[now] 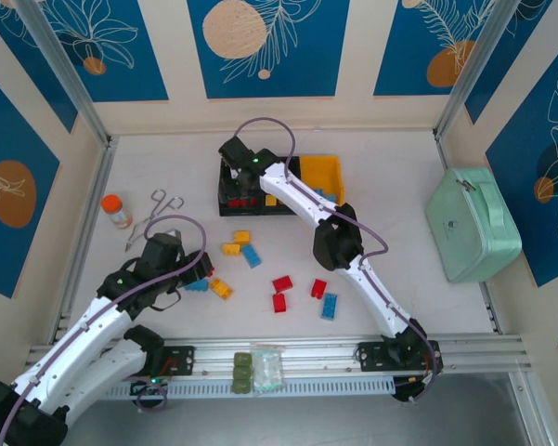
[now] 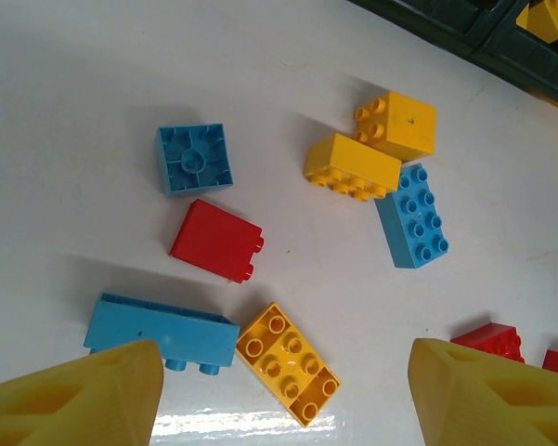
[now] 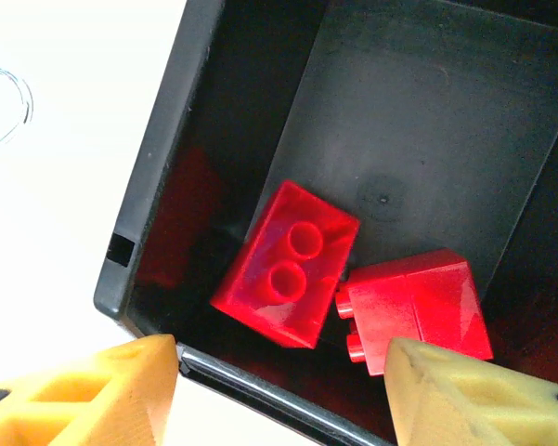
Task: Sort the legos into containers by color
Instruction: Place the lego in the container.
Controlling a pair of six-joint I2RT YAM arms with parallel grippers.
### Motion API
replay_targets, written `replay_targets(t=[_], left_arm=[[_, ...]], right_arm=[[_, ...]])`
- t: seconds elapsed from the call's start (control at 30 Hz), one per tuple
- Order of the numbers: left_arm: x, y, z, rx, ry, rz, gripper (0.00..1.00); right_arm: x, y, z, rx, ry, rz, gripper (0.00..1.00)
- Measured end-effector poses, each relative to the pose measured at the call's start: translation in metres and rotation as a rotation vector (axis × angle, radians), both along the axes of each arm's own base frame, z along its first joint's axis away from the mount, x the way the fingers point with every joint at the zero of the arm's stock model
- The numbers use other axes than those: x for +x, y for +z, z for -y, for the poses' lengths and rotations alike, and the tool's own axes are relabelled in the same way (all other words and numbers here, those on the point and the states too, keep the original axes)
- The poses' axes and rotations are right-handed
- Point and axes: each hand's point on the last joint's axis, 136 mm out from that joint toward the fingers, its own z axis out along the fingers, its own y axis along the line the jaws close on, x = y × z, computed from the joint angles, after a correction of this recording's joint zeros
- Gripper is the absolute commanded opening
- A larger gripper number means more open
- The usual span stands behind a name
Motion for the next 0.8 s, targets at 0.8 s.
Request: replay_targets(t=[0.8], left_arm=[[0.015, -0.025, -0.008, 0.117, 0.036, -0.114, 0.74]], right_arm=[[-0.11, 0.084, 0.087, 0.098, 0.021, 0.083, 0.61]])
